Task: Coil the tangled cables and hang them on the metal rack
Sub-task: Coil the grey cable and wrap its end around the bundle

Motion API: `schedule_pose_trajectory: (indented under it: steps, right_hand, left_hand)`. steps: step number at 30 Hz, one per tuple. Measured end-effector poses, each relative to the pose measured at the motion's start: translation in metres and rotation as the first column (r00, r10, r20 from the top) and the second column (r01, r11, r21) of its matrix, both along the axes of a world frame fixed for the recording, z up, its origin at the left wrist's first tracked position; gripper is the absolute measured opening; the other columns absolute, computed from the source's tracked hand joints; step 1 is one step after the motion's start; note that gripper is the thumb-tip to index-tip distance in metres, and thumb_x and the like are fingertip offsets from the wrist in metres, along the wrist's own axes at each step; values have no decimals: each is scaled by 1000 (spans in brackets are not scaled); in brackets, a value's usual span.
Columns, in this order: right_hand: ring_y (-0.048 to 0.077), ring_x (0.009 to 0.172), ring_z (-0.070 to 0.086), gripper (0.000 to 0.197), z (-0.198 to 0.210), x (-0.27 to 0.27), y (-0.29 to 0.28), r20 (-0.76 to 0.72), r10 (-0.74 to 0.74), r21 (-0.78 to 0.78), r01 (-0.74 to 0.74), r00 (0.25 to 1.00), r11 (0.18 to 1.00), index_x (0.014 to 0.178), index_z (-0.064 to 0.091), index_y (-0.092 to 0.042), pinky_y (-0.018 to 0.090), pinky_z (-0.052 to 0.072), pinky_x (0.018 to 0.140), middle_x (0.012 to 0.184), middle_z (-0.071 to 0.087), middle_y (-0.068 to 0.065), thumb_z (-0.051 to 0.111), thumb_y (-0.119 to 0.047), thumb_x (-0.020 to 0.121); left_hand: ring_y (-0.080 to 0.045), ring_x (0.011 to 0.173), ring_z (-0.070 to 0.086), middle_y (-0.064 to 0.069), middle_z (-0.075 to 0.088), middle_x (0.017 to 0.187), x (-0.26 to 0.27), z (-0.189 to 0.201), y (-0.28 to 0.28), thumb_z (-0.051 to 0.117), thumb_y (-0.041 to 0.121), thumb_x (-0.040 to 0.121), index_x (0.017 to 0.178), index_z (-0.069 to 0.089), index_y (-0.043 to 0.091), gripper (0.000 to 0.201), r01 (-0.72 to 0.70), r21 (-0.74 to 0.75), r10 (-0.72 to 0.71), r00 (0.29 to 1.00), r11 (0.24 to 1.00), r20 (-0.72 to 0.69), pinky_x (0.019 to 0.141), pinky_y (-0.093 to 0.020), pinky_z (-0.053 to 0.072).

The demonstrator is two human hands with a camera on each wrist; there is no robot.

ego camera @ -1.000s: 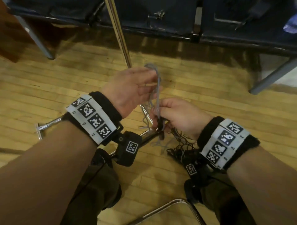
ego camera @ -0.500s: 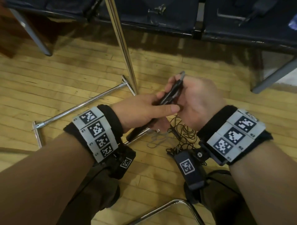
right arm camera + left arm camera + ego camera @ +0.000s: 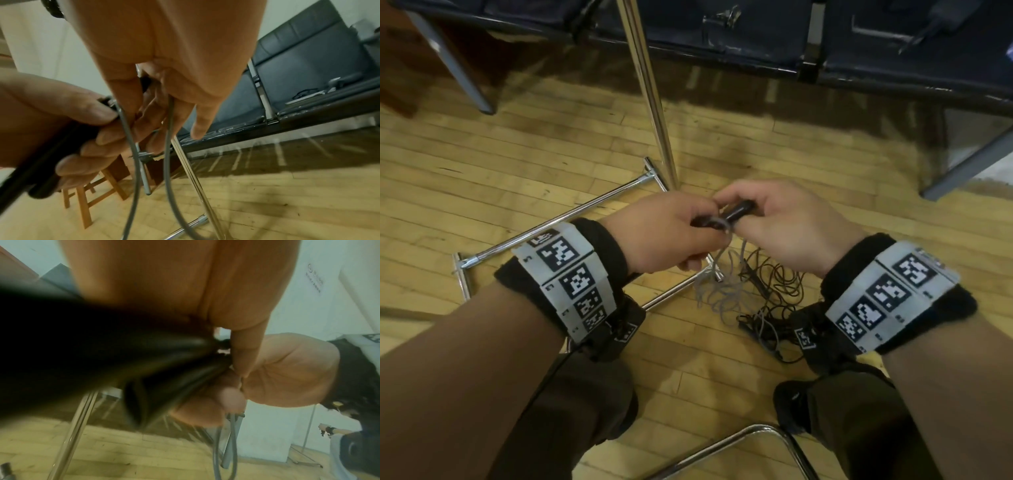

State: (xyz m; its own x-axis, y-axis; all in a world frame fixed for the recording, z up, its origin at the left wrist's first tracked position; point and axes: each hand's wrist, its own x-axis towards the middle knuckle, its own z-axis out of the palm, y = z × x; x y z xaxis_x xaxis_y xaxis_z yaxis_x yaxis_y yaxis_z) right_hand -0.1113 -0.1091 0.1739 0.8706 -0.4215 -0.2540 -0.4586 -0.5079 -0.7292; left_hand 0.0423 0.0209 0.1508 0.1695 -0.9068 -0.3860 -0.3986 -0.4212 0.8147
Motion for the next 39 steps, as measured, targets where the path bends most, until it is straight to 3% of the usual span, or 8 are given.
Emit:
schedule_pose_trajectory:
  steps: [5,12,18,22,24,28,31,39]
  right_hand:
    - [11,64,70,20,-1,0,1,60,-10,75,5,998,997,111,67,-38,40,60,64,75,69,-5,56,-23,103]
    - [13,62,66,27,-16,-31,-29,-128,-87,35,92,988,995,100,73,-36,35,55,64,63,58,-11,48,-44,105]
    - [35,125,56,41,-16,-63,-77,-75,-568,-435,486,819,758,144,53,-18,47,46,104,141,57,16,50,-28,104]
    - [-6,105,60,87,-5,-42,-38,4,-273,-207,268,962,941,161,16,-44,16,44,88,168,28,-8,67,-28,92]
    - [1,109,58,98,-8,-25,-17,41,-86,-120,90,995,989,161,9,-46,9,50,75,168,26,-12,72,-27,88]
    - [0,98,69,52,-6,0,-1,160,-113,194,81,981,978,140,55,-35,17,51,78,115,72,-19,71,-22,92]
    - [1,59,63,14,-6,4,-2,156,-171,151,147,973,977,106,71,-27,25,58,62,69,68,-7,58,-29,103]
    - [19,49,49,16,-2,-3,-17,251,-265,82,252,931,964,99,72,-23,44,47,48,58,55,-7,57,-25,104]
  left_hand:
    - [-16,56,57,6,60,66,-4,2,-5,62,27,104,88,60,35,17,0,-42,7,988,999,153,51,-32,45]
    - [-4,44,40,15,51,56,33,16,-1,65,46,95,92,72,33,16,-410,-182,383,908,894,-169,38,-21,34]
    - [-4,44,44,15,55,55,46,18,-1,65,52,87,85,71,43,12,-648,-193,620,761,737,-190,41,-26,37]
    - [-7,44,43,15,51,54,14,15,-11,63,61,88,92,74,43,21,-372,-185,364,928,909,-80,46,-31,36]
    - [-5,44,46,16,52,53,-3,15,-17,58,68,92,87,72,45,27,-201,-158,211,976,967,47,48,-33,40]
    - [-4,42,50,16,55,48,-10,19,-23,57,70,94,71,71,42,39,-223,-157,246,958,962,148,48,-31,44]
    - [-7,40,51,11,53,46,0,19,-18,60,72,90,64,70,45,39,-283,-132,301,941,950,151,42,-25,44]
    - [5,43,53,11,57,48,10,9,-9,62,73,90,76,61,26,49,-121,21,99,891,992,442,45,-23,41]
